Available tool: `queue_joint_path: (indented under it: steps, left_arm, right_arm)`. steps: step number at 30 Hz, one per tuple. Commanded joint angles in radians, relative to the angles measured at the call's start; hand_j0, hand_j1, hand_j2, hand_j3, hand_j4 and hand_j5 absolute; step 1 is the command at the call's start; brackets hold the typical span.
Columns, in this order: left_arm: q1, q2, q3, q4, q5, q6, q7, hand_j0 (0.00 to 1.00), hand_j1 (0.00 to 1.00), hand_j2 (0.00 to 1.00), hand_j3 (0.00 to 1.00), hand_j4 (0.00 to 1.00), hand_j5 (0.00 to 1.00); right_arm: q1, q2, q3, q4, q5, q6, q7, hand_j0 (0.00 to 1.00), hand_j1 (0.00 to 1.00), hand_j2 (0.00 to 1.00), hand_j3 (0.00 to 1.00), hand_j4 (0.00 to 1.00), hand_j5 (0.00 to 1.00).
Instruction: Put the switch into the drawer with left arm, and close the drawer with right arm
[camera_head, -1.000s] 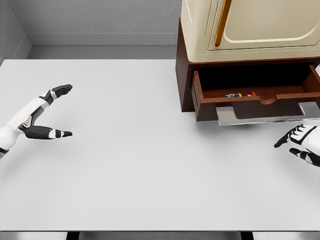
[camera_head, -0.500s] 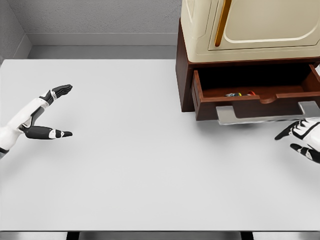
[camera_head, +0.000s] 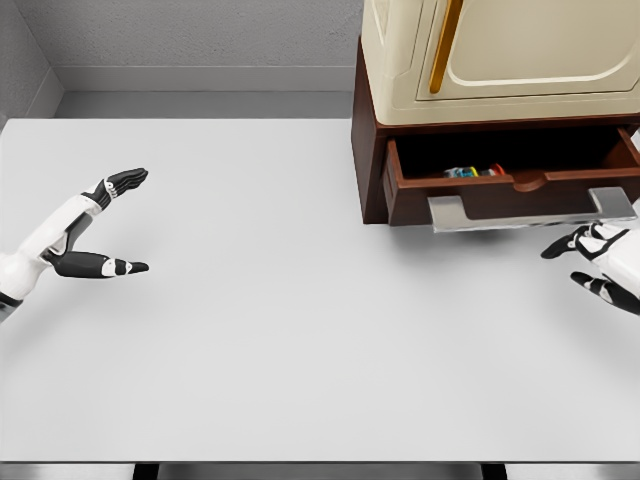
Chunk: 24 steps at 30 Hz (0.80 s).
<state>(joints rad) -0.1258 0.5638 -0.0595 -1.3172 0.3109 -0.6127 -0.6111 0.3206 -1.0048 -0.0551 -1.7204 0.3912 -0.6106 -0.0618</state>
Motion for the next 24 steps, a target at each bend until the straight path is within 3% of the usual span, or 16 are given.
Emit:
queue_joint_path:
  steps: [1,10,14,24]
  left_arm:
    - [0.000,0.001,0.000,-0.001,0.008,0.002,0.000,1.00,1.00,1.00,1.00,1.00,1.00]
    - [0.000,0.001,0.000,-0.001,0.008,0.002,0.000,1.00,1.00,1.00,1.00,1.00,1.00]
    - [0.000,0.001,0.000,-0.001,0.008,0.002,0.000,1.00,1.00,1.00,1.00,1.00,1.00]
    - [0.000,0.001,0.000,-0.002,0.008,0.002,0.000,1.00,1.00,1.00,1.00,1.00,1.00]
  right_arm:
    - [0.000,-0.009,0.012,-0.004,-0.051,0.000,-0.026,0.61,0.61,0.61,0.61,0.61,0.61]
    - [0.009,-0.023,0.037,-0.005,-0.045,0.000,-0.032,0.60,0.60,0.60,0.60,0.60,0.60]
    - [0.015,-0.026,0.035,-0.045,-0.043,0.000,-0.020,0.60,0.60,0.60,0.60,0.60,0.60]
    - [-0.008,-0.112,0.021,-0.047,-0.048,0.000,-0.016,0.61,0.61,0.61,0.61,0.61,0.61]
